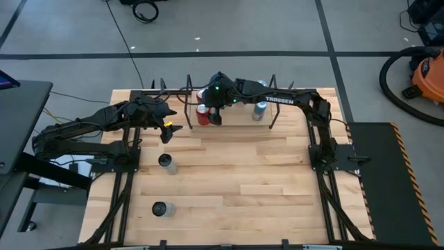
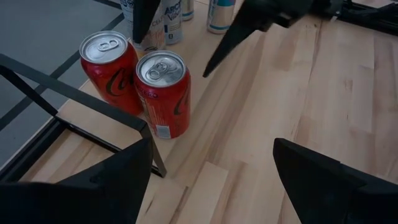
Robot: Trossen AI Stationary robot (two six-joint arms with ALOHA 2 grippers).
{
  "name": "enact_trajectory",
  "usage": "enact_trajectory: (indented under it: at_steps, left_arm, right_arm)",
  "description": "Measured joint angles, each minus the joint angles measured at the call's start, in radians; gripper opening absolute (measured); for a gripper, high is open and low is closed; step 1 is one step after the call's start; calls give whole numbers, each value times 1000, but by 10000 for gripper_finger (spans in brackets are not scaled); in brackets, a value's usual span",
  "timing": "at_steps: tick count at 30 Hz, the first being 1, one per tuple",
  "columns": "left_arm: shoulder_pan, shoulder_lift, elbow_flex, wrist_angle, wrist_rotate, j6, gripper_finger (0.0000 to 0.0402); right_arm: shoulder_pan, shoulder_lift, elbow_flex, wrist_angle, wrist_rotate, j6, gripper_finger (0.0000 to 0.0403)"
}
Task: Place canned beverage on shelf
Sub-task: Put the red soda can on the shelf
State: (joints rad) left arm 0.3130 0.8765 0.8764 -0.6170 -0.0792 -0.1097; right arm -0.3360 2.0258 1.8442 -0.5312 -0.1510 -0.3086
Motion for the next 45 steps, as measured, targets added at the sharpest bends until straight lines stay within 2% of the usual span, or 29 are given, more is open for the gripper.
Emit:
enact_trajectory:
  at_steps: [8, 36, 45]
  left_arm:
    - [0, 0, 0, 0, 0, 0, 332]
    - [-3, 0, 0, 0, 0, -8, 332]
    - [-3, 0, 0, 0, 0, -7, 332]
  right_arm:
    - [-14, 4, -2, -1, -60, 1, 384]
    - [-17, 32, 7, 11, -22, -6, 383]
    - [-18, 33, -35, 26, -22, -6, 383]
